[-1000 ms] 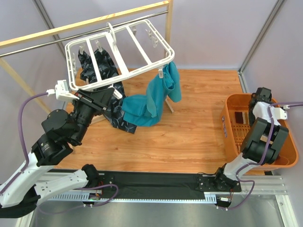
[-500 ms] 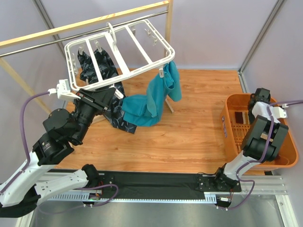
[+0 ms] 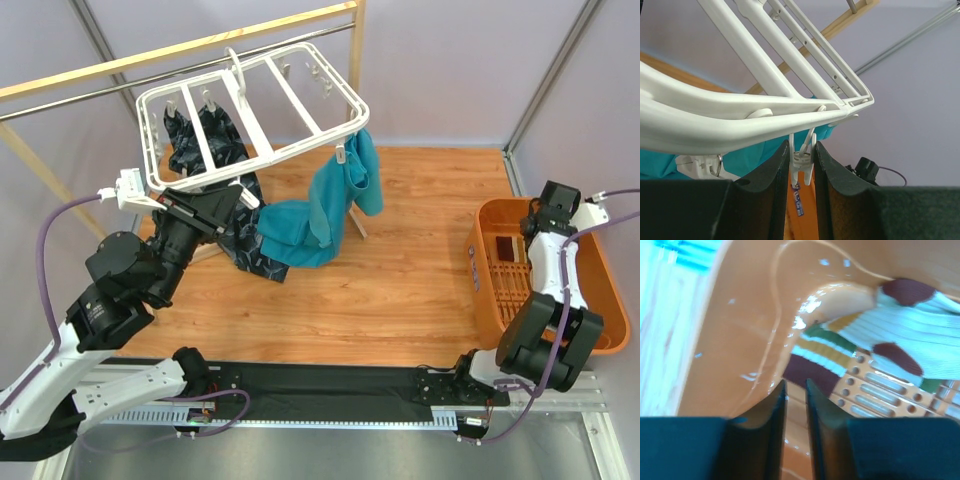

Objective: Clip the socks to the hanger
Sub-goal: Pick up the sock from the bin.

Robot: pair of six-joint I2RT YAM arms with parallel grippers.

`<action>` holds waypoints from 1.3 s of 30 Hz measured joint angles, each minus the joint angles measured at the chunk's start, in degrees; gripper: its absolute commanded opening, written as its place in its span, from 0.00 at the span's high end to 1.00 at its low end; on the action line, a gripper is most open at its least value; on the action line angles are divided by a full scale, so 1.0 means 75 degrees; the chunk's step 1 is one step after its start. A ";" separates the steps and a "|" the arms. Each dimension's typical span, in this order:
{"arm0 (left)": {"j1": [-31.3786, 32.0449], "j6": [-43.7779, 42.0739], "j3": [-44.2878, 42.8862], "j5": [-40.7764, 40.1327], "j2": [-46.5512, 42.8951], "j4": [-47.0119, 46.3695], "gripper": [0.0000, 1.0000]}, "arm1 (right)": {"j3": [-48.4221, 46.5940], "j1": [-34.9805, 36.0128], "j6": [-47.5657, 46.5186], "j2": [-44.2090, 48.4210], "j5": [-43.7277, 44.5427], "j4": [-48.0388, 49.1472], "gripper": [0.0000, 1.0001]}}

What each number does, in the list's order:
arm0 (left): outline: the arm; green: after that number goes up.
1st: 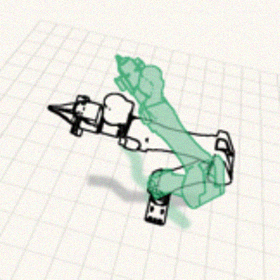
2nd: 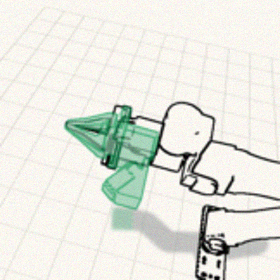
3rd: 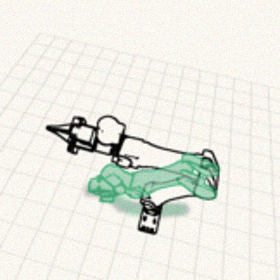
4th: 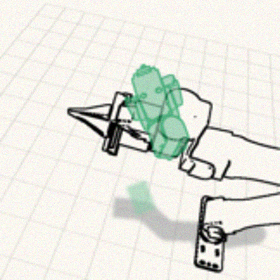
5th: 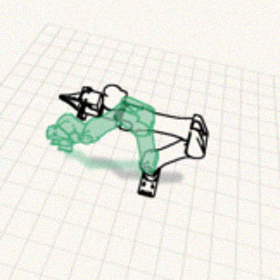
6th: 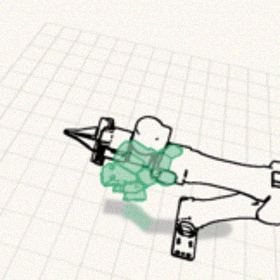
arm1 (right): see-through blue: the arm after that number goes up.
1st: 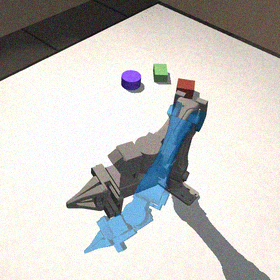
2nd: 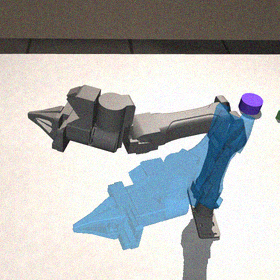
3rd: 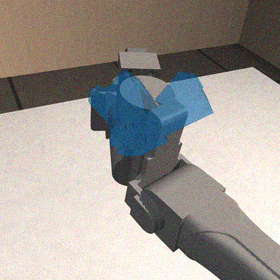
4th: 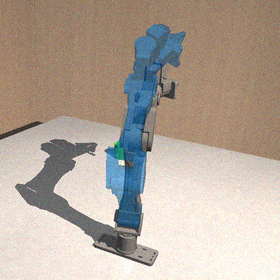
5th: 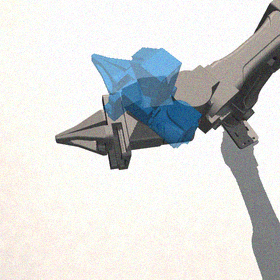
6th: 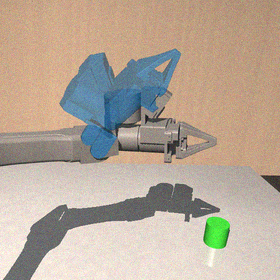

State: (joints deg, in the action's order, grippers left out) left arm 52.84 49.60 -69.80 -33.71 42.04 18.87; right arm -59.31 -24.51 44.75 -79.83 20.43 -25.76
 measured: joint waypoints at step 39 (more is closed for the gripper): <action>0.0000 -0.0670 0.0746 0.0597 -0.1020 -0.0090 1.00 | -0.0930 -0.1139 -0.9897 -0.1373 -0.5091 -0.0516 0.50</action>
State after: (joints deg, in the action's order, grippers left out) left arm 52.84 44.58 -64.20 -29.23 34.39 18.20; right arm -66.28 -33.06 -29.47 -90.13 -17.76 -29.63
